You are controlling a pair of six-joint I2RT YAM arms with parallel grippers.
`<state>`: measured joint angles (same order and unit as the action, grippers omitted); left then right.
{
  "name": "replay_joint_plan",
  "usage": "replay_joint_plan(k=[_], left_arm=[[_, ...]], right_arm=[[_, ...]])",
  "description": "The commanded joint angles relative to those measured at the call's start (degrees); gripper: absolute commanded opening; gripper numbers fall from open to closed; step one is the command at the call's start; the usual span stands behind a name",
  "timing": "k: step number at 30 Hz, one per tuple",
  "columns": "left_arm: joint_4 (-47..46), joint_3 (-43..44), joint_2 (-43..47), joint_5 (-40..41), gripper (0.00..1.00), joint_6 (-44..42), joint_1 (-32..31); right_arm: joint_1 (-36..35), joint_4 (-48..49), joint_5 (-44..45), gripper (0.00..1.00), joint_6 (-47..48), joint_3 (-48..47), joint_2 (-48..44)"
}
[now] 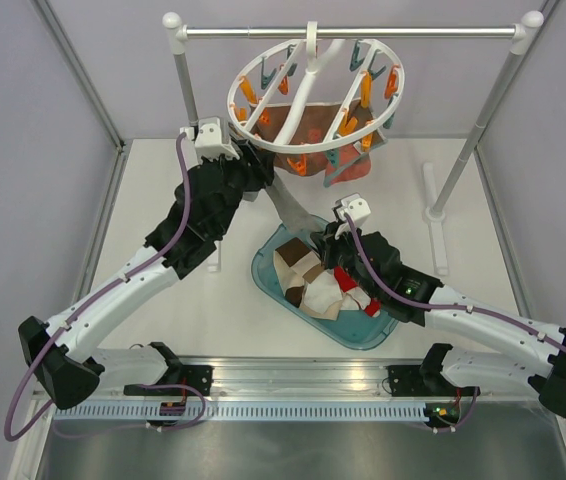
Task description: Remove the socks clipped to the hanger
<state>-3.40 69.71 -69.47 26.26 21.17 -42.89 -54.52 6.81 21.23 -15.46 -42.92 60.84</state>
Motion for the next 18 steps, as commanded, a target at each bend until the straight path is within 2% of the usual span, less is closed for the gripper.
replay_joint_plan(k=[1, 6, 11, 14, 18], left_arm=[[-2.8, 2.6, 0.4, 2.0, 0.59, 1.2, -0.2], [-3.2, 2.7, 0.5, 2.8, 0.57, 0.9, -0.2], [-3.8, 3.0, 0.5, 3.4, 0.50, 0.5, -0.2], [-3.9, 3.3, 0.5, 3.0, 0.42, 0.1, -0.2], [-3.9, 3.7, 0.4, 2.3, 0.22, -0.5, -0.2]], right_arm=[[-0.2, 1.4, 0.0, 0.01, -0.5, -1.6, 0.3], [-0.3, 1.5, 0.1, 0.01, -0.5, -1.3, 0.6], [-0.3, 1.4, 0.5, 0.01, -0.5, -0.9, 0.2], [-0.3, 1.3, 0.6, 0.01, -0.5, -0.9, 0.2], [-0.3, 1.3, 0.6, 0.01, -0.4, -0.9, 0.2]])
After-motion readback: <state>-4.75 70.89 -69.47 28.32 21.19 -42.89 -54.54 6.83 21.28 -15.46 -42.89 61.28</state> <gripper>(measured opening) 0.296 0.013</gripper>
